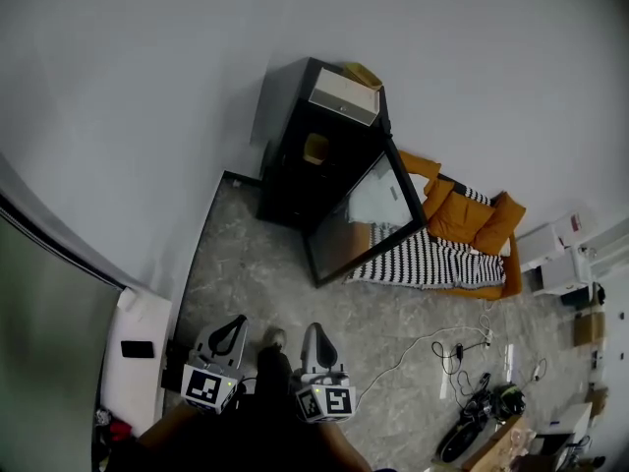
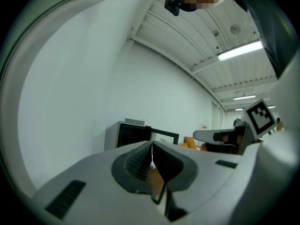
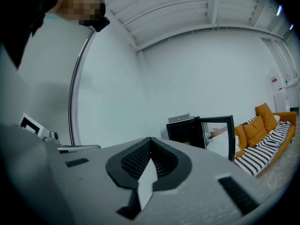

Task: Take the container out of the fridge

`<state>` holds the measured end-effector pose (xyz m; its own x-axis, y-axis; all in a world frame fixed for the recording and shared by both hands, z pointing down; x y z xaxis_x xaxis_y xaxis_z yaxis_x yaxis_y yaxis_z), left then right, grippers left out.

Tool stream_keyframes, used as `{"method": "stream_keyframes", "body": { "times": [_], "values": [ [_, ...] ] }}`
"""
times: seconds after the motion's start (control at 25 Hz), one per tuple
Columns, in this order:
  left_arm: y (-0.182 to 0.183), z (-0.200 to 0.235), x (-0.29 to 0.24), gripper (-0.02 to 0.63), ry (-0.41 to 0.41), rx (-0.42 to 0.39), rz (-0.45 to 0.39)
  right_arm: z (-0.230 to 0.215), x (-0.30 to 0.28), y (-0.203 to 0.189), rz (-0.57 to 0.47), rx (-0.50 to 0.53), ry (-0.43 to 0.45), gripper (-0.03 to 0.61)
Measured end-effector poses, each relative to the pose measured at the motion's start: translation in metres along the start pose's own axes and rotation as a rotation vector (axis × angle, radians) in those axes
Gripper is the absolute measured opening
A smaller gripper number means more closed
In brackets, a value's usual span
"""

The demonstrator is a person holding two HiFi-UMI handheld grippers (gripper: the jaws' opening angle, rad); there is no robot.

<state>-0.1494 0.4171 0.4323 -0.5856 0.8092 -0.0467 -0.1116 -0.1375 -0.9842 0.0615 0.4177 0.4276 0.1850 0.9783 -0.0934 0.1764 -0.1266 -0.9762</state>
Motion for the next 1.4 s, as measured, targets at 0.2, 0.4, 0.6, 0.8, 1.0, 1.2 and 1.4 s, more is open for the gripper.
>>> {"method": "stream_keyframes", "body": {
  "times": [0.2,0.4,0.6,0.8,1.0,1.2,1.4],
  "values": [
    [-0.002,0.012,-0.02,0.005,0.005,0.009,0.015,-0.006,-0.026,-0.003,-0.01,-0.014,0.003,0.002],
    [-0.004,0.027,-0.051,0.005,0.027,0.01,0.028,-0.017,-0.069,0.001,-0.022,-0.025,0.035,0.002],
    [0.002,0.05,-0.103,0.005,0.04,-0.008,0.025,-0.038,-0.126,0.009,-0.017,-0.02,0.054,0.002],
    [0.018,0.069,-0.17,0.005,0.055,0.007,0.034,-0.068,-0.188,0.021,0.006,-0.041,0.072,0.002],
    [0.031,0.073,-0.236,0.005,0.059,-0.011,0.041,-0.103,-0.24,0.037,-0.008,-0.048,0.097,0.0],
    [0.042,0.072,-0.283,0.005,0.059,0.002,0.016,-0.138,-0.287,0.05,-0.026,-0.027,0.124,0.002],
    [0.044,0.086,-0.307,0.005,0.093,0.006,0.023,-0.158,-0.331,0.05,-0.024,-0.076,0.115,0.0]
  ]
}}
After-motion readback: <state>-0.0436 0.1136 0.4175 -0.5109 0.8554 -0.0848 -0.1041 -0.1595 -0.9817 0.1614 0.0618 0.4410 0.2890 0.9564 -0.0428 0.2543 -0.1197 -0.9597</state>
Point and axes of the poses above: the fingertips, and each gripper's own axes: x backward along the fingers, z to its left, y out of its top, the point moved 8 cm from there along x, backward along the fingers, and after that the axes turned 9 degrees about -y, right-handed, at the moved point
